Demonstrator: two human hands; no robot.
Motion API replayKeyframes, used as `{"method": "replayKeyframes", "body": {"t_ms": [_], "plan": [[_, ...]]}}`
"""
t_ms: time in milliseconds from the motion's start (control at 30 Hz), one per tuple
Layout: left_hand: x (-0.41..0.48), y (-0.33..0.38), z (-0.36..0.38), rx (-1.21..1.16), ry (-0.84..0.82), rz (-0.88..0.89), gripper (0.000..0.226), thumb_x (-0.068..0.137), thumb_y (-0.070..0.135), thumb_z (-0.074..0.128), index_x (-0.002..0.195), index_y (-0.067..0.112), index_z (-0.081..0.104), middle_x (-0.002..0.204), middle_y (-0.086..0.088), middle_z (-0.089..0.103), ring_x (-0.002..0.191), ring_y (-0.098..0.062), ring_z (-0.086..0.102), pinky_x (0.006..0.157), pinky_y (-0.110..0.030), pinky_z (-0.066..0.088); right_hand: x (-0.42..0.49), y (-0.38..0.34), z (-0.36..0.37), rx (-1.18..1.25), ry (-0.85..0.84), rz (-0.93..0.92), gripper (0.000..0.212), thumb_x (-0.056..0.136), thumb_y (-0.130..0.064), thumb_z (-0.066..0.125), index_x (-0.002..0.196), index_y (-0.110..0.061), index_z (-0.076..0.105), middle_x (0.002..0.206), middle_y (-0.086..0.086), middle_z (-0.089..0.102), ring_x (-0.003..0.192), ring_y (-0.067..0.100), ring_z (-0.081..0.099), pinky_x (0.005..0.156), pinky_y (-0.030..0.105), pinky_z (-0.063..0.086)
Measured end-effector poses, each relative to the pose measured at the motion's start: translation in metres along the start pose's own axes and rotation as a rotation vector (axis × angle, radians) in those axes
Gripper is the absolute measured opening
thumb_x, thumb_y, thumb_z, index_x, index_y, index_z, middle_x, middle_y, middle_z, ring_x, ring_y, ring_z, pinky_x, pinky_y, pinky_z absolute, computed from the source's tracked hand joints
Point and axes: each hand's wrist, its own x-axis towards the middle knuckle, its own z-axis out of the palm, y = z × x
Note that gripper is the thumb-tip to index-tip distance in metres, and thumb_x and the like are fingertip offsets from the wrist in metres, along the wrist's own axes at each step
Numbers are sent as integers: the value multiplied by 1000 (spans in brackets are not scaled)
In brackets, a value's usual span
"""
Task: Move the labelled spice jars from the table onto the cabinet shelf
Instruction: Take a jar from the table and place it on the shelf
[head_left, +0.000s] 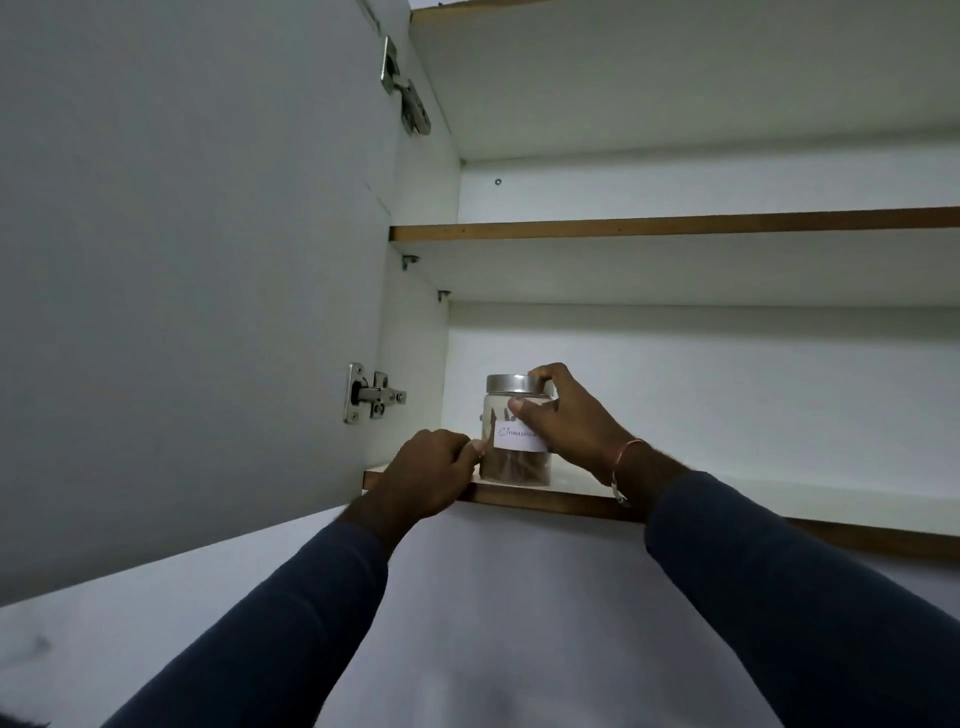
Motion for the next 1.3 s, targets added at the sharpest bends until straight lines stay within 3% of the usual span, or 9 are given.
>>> {"method": "replayKeyframes", "body": {"t_ms": [167, 367, 500, 600, 700, 767, 967, 1133, 1300], "plan": [[21, -8, 14, 37, 215, -41, 49, 87, 44, 35, 68, 14, 69, 62, -1, 69, 60, -18, 64, 66, -37, 55, 46, 14, 12, -208, -17, 14, 36, 88, -37, 65, 113, -18, 48, 107, 1, 59, 92, 20, 59, 64, 23, 46], [28, -24, 26, -80, 330, -51, 59, 79, 47, 22, 67, 13, 69, 63, -1, 69, 59, -17, 64, 64, -38, 56, 110, 15, 34, -595, -172, 45, 48, 84, -41, 68, 118, -13, 49, 110, 7, 57, 91, 23, 54, 73, 34, 46], [26, -27, 28, -86, 367, 9, 51, 81, 42, 24, 63, 12, 62, 59, -3, 63, 55, -18, 60, 59, -38, 53, 146, 20, 58, -758, -227, 55, 44, 83, -40, 70, 110, -13, 46, 102, 9, 57, 75, 21, 55, 63, 32, 46], [27, -27, 29, -82, 383, 31, 45, 82, 38, 25, 58, 14, 55, 55, -3, 55, 50, -14, 50, 49, -28, 39, 164, 30, 75, -788, -219, 50, 51, 84, -38, 69, 120, -10, 48, 113, 11, 60, 85, 23, 57, 75, 35, 52], [29, -28, 29, -42, 396, 29, 38, 79, 37, 27, 54, 18, 47, 52, 2, 46, 49, -12, 44, 49, -25, 29, 172, 35, 83, -770, -215, 50, 50, 86, -35, 69, 122, -7, 49, 120, 14, 60, 90, 27, 59, 65, 30, 48], [31, -31, 30, -9, 369, -4, 37, 75, 38, 29, 59, 16, 53, 56, 0, 51, 55, -17, 51, 52, -26, 33, 177, 39, 86, -778, -219, 60, 49, 87, -34, 67, 123, -6, 49, 122, 15, 60, 97, 31, 61, 60, 28, 44], [38, -31, 28, 59, 188, -109, 45, 69, 42, 35, 88, 16, 67, 90, -3, 68, 78, -21, 59, 65, -27, 42, 178, 48, 92, -738, -213, 93, 30, 94, -18, 51, 121, -6, 51, 122, 16, 61, 106, 33, 64, 90, 39, 54], [40, -29, 26, 99, 89, -156, 22, 89, 34, 47, 92, 15, 59, 88, -1, 59, 81, -20, 56, 69, -27, 41, 174, 50, 92, -756, -154, 40, 33, 94, -24, 53, 121, -6, 51, 120, 16, 63, 105, 34, 64, 81, 37, 49], [39, -29, 23, 206, -27, -134, 24, 93, 35, 42, 87, 14, 53, 100, -7, 62, 80, -19, 50, 69, -27, 38, 174, 49, 93, -755, -164, 23, 37, 94, -27, 56, 124, -5, 51, 120, 16, 63, 106, 34, 64, 86, 38, 51]]}}
